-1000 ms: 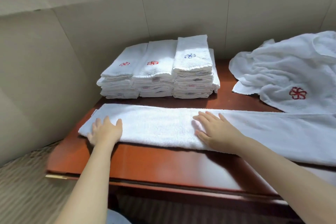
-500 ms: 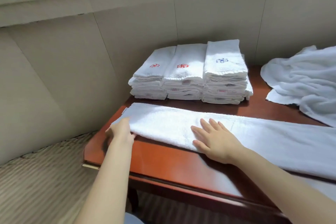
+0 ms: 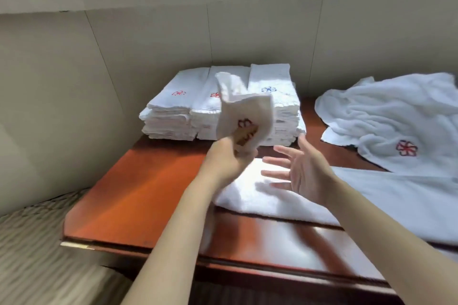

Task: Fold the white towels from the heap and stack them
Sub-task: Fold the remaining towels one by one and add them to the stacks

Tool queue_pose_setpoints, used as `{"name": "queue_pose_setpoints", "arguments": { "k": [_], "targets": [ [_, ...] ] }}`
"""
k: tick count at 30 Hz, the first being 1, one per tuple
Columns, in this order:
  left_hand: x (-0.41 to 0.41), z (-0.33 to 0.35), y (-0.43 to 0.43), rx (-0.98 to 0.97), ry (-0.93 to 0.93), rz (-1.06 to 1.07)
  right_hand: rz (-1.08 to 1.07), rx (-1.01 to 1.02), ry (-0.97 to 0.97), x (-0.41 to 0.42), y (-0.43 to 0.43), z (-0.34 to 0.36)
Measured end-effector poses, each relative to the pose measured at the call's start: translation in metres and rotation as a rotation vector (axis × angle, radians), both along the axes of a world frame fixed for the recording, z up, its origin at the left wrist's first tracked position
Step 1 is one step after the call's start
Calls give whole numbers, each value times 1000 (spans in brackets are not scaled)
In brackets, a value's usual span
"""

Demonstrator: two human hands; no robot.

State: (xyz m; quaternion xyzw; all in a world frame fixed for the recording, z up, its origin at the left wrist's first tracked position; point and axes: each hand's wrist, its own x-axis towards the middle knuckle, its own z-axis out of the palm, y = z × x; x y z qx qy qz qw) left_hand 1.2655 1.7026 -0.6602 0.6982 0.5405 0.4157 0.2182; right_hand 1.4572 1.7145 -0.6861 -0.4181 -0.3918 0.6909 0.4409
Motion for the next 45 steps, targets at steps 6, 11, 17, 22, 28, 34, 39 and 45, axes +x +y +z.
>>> {"name": "queue_pose_setpoints", "arguments": {
  "k": [6, 11, 17, 22, 28, 34, 39, 45],
  "targets": [
    [29, -19, -8, -227, 410, -290, -377, -73, 150, 77, -1, -9],
    [15, -14, 4, -163, 328, -74, -263, -108, -525, 100, -8, -10],
    [9, -22, 16, -316, 371, 132, -274, -88, -672, 112, -13, -6],
    [24, -30, 24, -436, 228, 154, -339, -64, -514, 142, -18, 1],
    [51, -43, 25, -467, 491, 44, -488, -75, -845, 163, -21, -18],
    [55, -47, 22, -432, 505, 81, -529, -64, -1016, 158, -11, -22],
    [53, -48, 21, -412, 474, 67, -540, -76, -842, 164, -11, -19],
    [62, -47, 26, -461, 208, 87, -635, -33, -771, 208, -24, 11]
  ]
}}
